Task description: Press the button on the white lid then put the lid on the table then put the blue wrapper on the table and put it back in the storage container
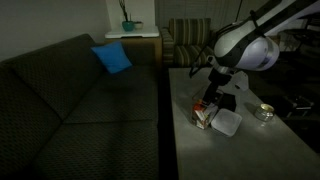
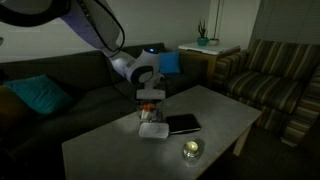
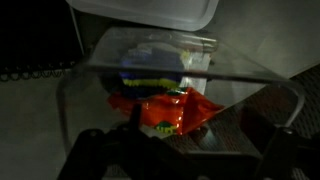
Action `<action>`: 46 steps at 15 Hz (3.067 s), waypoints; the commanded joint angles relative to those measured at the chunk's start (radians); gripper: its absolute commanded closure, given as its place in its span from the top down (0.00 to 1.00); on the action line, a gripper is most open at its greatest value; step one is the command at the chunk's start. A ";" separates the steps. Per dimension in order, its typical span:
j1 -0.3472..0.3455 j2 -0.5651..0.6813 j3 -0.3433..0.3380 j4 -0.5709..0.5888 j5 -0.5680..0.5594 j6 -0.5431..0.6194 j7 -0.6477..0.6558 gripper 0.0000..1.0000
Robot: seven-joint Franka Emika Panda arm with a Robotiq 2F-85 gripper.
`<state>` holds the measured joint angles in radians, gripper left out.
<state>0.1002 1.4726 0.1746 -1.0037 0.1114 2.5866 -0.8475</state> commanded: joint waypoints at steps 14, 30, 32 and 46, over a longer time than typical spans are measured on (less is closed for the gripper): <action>0.020 0.003 -0.012 -0.019 -0.137 0.086 0.213 1.00; 0.002 0.003 -0.008 -0.055 -0.183 0.141 0.268 1.00; -0.020 0.003 0.008 -0.094 -0.176 0.242 0.262 1.00; -0.062 0.004 0.103 -0.153 0.133 0.332 -0.062 1.00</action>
<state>0.0401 1.4767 0.2802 -1.1594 0.1859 2.9620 -0.8363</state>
